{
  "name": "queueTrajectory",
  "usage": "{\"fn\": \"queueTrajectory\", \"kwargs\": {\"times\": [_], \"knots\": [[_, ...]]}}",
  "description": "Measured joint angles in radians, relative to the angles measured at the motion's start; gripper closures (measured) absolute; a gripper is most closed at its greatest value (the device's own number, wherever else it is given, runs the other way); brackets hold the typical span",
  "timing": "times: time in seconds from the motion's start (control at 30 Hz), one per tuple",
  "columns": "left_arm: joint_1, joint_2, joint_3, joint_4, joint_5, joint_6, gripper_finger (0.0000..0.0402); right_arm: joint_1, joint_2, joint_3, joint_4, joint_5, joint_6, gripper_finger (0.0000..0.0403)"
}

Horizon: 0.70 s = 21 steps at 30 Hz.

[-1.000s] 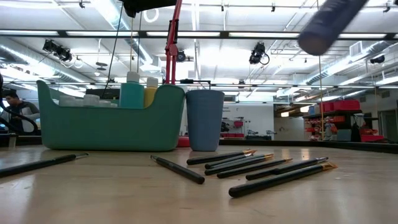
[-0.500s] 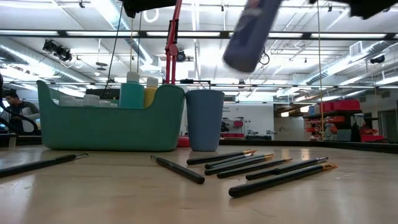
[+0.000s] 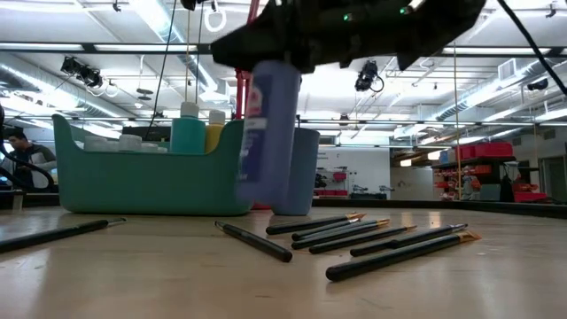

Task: Pick & Place Paint Supplies
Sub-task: Put the light blue paint bottle into the green bin

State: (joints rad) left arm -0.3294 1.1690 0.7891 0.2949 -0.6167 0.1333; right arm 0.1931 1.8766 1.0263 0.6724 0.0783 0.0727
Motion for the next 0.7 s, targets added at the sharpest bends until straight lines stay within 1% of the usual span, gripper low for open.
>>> {"fn": "queueTrajectory", "kwargs": {"times": [0.1, 0.43, 0.7], "knots": [[0.000, 0.000, 0.000, -0.007, 0.005, 0.000, 0.0195, -0.009, 0.017, 0.009, -0.031, 0.018, -0.001, 0.0327], [0.000, 0.001, 0.000, -0.021, 0.006, -0.006, 0.0195, -0.040, 0.019, 0.009, -0.085, 0.018, -0.005, 0.0323], [0.000, 0.002, 0.000, -0.021, 0.009, -0.024, 0.0195, -0.044, 0.018, 0.009, -0.078, 0.010, -0.085, 0.0293]]}}
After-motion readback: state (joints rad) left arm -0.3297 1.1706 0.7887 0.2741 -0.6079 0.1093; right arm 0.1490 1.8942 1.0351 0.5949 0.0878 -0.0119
